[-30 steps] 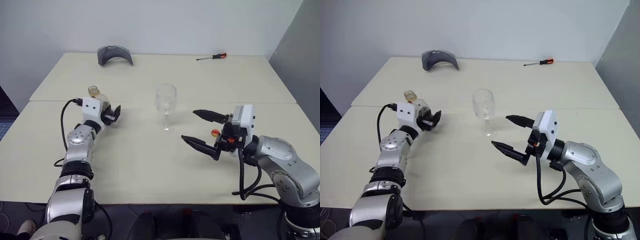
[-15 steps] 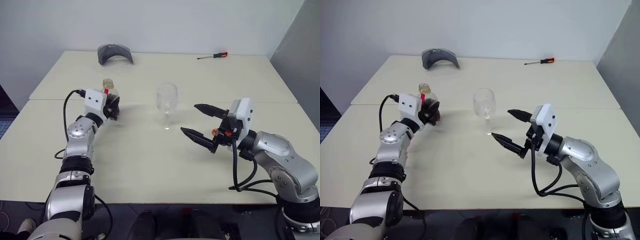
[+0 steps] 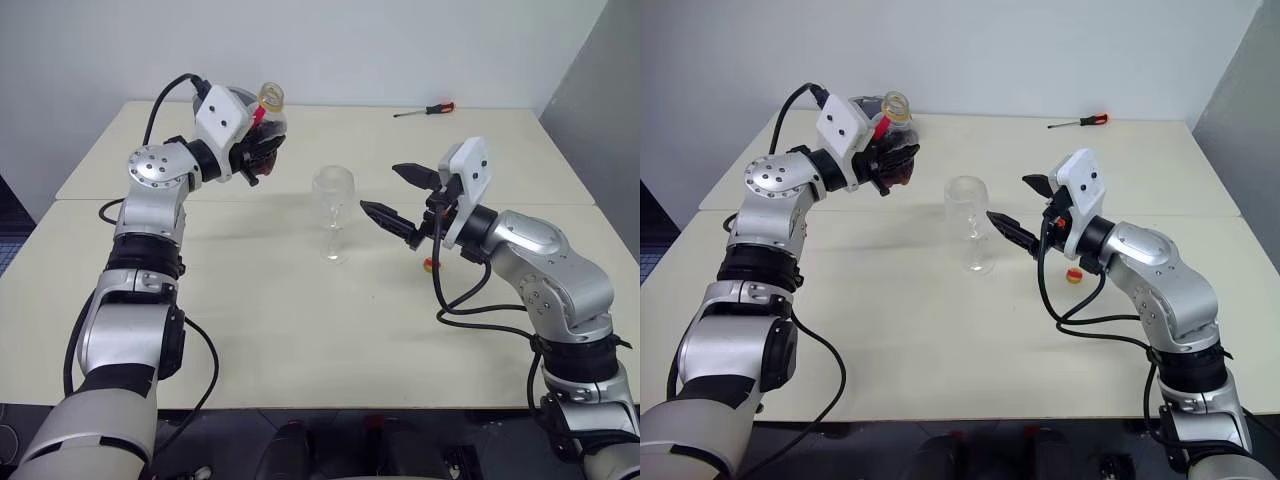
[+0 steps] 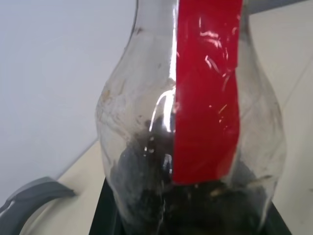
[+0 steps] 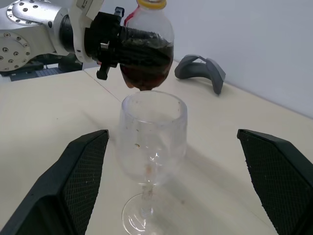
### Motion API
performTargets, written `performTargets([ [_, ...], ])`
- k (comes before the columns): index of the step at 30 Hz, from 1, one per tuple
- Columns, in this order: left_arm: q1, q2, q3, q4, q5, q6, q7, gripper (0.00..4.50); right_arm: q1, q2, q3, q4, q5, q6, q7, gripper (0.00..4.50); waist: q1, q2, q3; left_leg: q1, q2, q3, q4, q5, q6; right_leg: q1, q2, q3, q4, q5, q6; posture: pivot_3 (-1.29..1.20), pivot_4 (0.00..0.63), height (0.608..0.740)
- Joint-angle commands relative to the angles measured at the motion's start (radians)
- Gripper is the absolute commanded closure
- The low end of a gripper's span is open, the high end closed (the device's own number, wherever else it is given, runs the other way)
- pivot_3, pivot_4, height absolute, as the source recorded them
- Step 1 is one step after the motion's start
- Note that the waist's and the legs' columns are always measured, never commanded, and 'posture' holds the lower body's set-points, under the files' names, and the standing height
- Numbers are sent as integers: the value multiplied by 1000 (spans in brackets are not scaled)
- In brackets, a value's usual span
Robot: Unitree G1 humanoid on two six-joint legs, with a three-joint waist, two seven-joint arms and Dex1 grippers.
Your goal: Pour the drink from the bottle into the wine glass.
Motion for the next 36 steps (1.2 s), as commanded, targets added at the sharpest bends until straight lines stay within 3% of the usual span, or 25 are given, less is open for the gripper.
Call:
performTargets([
  [1,-78,11,-21,57,35,-109,-39,3476,-57,11,9,4,15,15,28,0,-5,0,0,-1,0,0,0,0,0,-1,0,0,0,0,0,0,150,740],
  [8,-143,19,-55,181,86,-259,-82,3476,-95,44,24,51,-12,0,44,0,-17,0,0,-16,0,2,8,0,0,-16,-1,0,9,0,0,0,150,740],
  [23,-232,84,-172,323,319,-540,55,3476,-135,95,41,104,-38,-16,61,0,-18,0,0,-15,0,3,8,0,0,-19,-1,0,15,0,0,0,150,740],
  [36,-273,102,-241,365,439,-623,172,3476,-142,109,41,122,-53,-19,74,0,-18,0,0,-15,0,4,8,0,0,-19,-1,0,15,0,0,0,150,740],
])
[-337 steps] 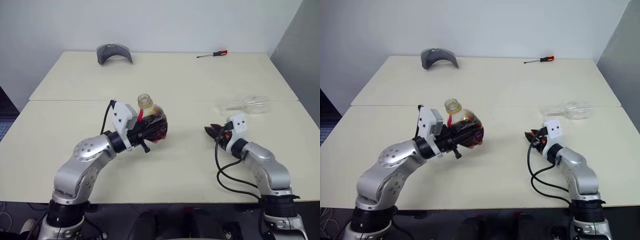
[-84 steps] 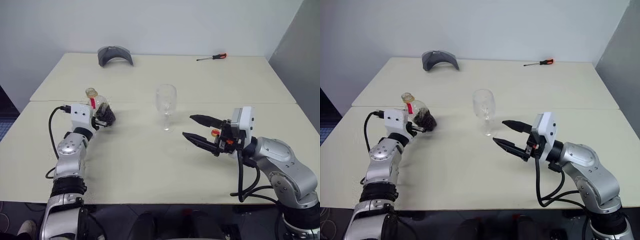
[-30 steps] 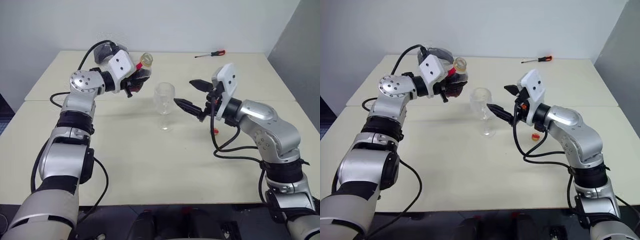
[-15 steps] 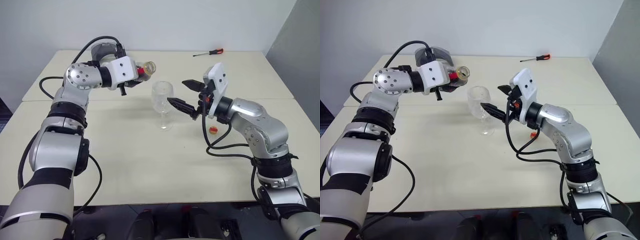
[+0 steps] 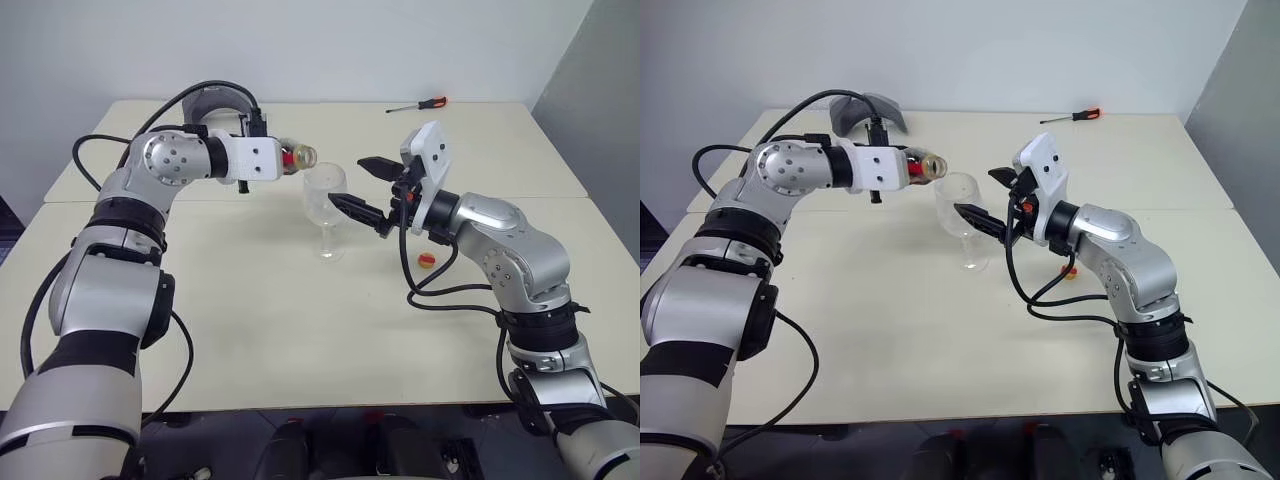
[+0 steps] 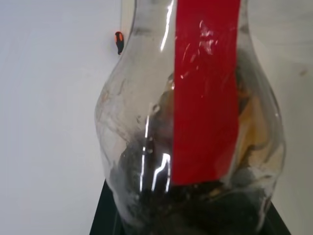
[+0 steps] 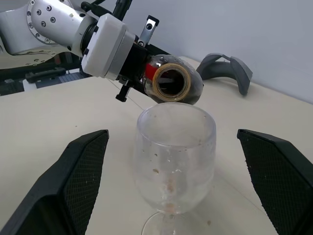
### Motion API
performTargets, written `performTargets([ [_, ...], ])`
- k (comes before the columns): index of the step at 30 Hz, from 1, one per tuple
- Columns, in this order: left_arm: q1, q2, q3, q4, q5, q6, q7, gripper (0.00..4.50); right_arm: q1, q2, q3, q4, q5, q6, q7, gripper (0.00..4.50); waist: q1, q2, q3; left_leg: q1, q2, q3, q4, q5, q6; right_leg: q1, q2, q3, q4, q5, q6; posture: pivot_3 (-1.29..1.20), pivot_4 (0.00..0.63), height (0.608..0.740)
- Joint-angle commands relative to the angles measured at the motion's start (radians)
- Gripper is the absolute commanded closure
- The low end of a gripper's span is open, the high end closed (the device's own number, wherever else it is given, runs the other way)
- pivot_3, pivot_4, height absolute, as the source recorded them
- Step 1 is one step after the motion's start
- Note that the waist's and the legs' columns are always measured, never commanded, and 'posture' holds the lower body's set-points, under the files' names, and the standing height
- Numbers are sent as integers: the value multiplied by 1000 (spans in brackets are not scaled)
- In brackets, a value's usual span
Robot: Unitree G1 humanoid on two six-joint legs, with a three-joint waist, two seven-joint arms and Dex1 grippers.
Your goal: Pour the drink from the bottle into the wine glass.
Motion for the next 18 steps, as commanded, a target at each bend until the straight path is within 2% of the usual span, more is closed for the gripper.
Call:
performTargets([
  [1,-63,24,-8,-7,25,-26,50,3476,-24,2,-6,-13,-2,-21,14,0,0,0,0,0,0,0,0,0,0,0,0,0,0,0,0,0,150,740],
  [18,-143,43,-98,20,163,-88,184,3476,-34,0,-8,7,-12,-31,33,0,0,0,0,0,0,1,0,0,0,0,0,0,0,0,0,0,150,740],
])
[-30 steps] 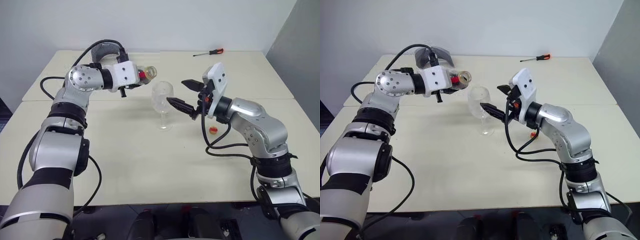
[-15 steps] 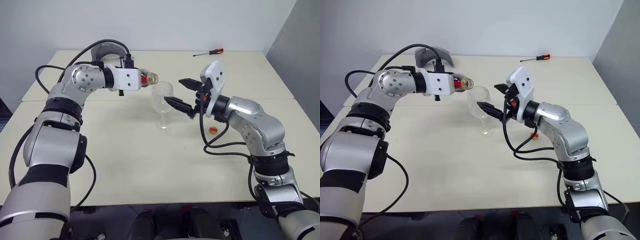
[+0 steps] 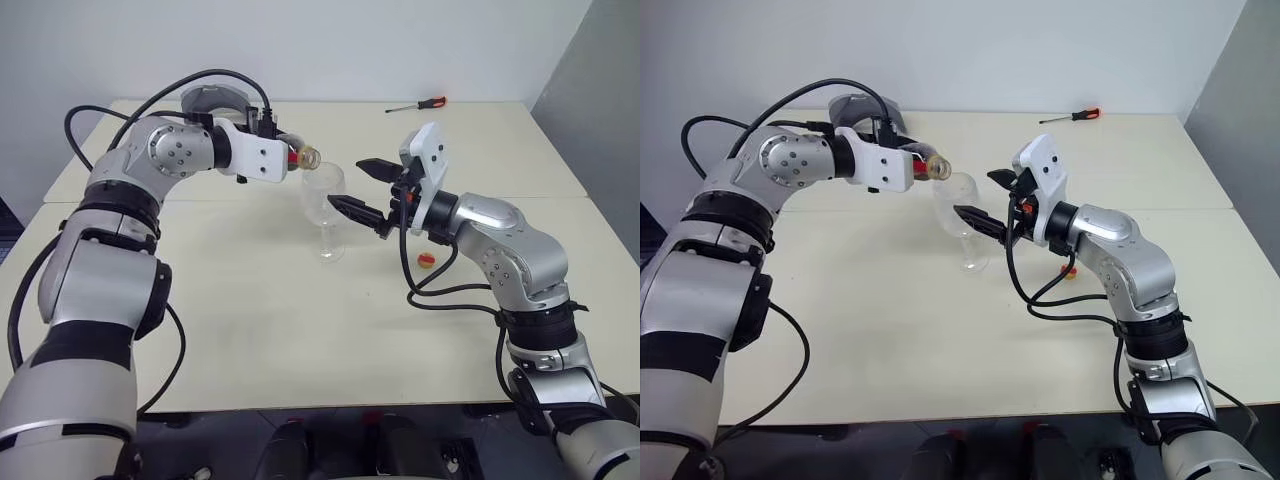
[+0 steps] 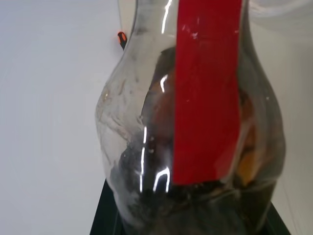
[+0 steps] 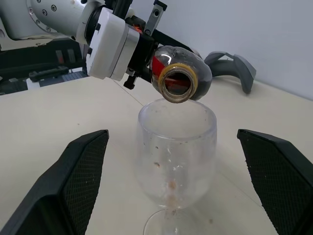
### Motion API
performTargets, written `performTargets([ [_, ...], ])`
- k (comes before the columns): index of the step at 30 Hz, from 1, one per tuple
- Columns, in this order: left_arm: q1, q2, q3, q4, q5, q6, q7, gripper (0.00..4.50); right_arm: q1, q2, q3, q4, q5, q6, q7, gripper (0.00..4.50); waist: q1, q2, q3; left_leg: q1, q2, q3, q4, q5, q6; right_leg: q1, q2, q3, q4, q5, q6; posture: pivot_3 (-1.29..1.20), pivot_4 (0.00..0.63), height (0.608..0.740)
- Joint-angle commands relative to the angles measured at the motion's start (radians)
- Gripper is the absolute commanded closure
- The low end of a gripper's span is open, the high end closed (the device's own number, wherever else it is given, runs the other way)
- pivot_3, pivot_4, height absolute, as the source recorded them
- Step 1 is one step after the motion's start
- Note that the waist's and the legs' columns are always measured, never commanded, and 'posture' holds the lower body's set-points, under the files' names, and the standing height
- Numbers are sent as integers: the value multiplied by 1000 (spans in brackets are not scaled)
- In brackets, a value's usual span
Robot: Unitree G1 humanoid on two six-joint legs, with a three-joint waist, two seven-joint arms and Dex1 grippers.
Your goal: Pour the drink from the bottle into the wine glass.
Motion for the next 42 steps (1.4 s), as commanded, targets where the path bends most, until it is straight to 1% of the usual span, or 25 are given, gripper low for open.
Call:
performTargets([
  [1,-61,25,-4,-7,17,-19,47,3476,-30,-2,-10,-10,-5,-26,11,0,0,0,0,0,0,0,0,0,0,0,0,0,0,0,0,0,150,740],
  [24,-144,40,-100,16,151,-51,193,3476,-28,11,-7,-9,-16,-37,24,0,0,0,0,0,0,1,0,0,0,0,0,0,1,0,0,0,150,740],
  [42,-170,44,-136,23,196,-59,243,3476,-29,17,-15,-5,-16,-32,24,0,-1,0,0,0,0,1,0,0,0,-1,0,0,1,0,0,0,150,740],
])
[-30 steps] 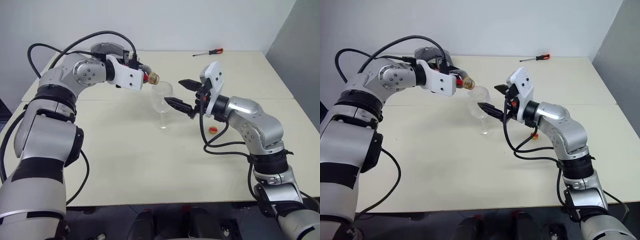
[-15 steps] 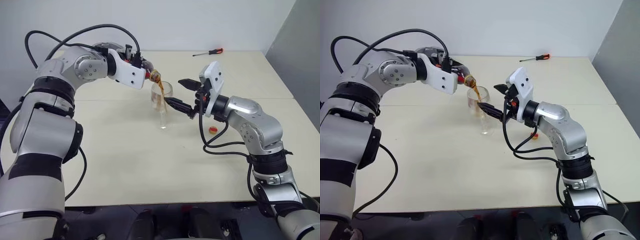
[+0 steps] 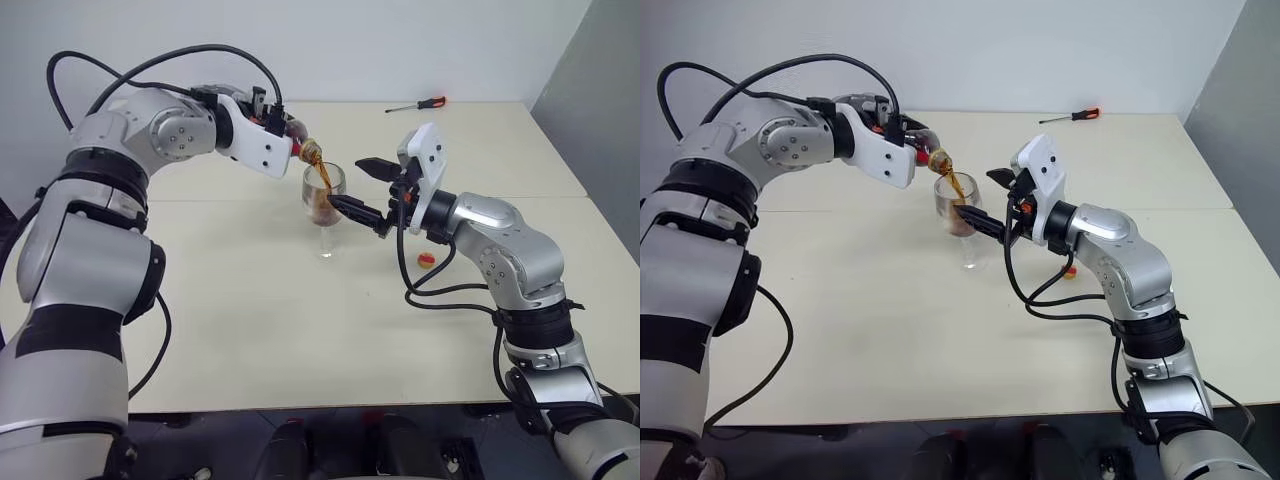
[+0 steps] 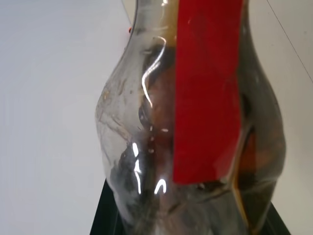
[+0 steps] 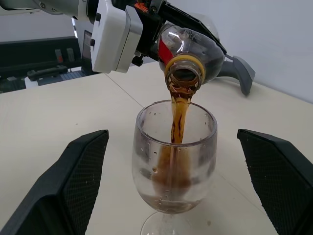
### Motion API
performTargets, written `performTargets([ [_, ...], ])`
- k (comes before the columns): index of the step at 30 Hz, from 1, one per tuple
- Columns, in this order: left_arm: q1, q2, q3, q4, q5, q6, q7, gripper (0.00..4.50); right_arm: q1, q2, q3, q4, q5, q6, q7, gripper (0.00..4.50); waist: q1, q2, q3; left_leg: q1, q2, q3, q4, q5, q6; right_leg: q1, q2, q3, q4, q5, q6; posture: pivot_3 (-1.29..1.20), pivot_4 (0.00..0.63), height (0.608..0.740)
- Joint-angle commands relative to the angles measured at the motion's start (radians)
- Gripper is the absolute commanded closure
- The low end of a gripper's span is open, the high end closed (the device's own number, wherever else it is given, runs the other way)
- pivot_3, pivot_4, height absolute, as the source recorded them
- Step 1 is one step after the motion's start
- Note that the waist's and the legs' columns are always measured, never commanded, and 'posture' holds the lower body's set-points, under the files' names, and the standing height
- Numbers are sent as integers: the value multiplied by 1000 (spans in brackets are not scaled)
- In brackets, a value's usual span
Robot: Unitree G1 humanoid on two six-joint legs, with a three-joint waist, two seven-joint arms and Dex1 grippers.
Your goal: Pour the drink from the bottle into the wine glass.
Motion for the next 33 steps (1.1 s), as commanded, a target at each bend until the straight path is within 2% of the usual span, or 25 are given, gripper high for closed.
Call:
performTargets([
  [1,-56,26,0,-3,5,-6,33,3476,-26,4,-14,-20,11,-13,7,0,0,0,0,0,0,0,0,0,0,0,0,0,0,0,0,0,150,740],
  [24,-78,43,-50,4,58,-17,95,3476,-31,8,-14,-3,10,-13,9,0,0,0,0,0,0,1,0,0,0,0,0,0,1,0,0,0,150,740],
  [30,-69,39,-42,7,46,-16,81,3476,-30,8,-13,2,8,-16,10,0,-1,0,0,0,0,1,0,0,0,0,0,0,1,0,0,0,150,740],
  [33,-54,25,-2,16,-12,-12,20,3476,-29,7,-14,2,8,-16,9,0,-1,0,0,0,0,1,0,0,0,0,0,0,1,0,0,0,150,740],
])
